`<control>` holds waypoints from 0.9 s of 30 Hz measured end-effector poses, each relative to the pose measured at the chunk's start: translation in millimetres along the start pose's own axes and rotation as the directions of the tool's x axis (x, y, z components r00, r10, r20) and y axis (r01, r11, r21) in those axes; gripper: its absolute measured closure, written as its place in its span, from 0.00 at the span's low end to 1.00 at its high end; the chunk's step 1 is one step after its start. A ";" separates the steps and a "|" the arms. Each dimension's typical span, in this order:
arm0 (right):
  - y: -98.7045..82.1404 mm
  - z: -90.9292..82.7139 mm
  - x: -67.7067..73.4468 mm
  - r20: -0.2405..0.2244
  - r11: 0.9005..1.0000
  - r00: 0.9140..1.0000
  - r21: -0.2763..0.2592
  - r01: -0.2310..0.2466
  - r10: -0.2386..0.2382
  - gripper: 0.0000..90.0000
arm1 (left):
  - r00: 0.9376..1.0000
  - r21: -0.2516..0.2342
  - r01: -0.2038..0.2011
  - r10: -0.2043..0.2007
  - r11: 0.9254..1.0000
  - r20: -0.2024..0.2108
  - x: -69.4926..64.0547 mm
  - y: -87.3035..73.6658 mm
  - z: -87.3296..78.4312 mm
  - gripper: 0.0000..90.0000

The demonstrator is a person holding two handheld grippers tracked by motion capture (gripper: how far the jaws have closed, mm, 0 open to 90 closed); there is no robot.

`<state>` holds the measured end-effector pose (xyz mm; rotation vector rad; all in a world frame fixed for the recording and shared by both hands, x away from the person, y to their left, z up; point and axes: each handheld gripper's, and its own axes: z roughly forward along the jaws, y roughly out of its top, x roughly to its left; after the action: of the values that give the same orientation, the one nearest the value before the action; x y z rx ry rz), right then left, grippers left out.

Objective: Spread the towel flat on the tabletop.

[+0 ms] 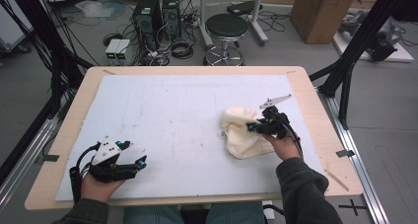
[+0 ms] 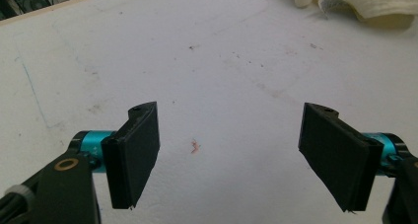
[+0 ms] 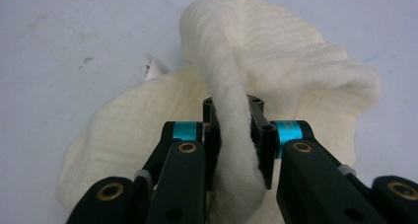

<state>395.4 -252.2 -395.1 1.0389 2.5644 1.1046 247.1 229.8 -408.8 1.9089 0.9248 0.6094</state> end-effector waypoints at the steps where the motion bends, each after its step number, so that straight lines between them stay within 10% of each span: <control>1: 2.3 -0.5 2.5 -0.007 1.000 1.000 -0.002 0.001 -0.001 0.90 | 1.000 0.000 0.001 -0.001 1.000 0.002 0.1 0.1 -0.2 0.27; 13: 32.8 -0.5 34.5 -0.064 0.994 0.994 -0.058 0.091 -0.094 0.90 | 1.000 -0.002 0.004 -0.004 1.000 0.001 0.4 0.0 -0.1 0.27; 27: 64.6 11.9 59.5 -0.146 0.987 0.984 -0.138 0.083 -0.103 0.90 | 1.000 -0.001 -0.004 0.004 1.000 0.003 -0.3 0.5 0.3 0.27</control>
<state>390.4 -174.9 -352.0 0.8252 2.5834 1.3557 247.3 229.3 -408.6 1.9112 0.9185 0.6087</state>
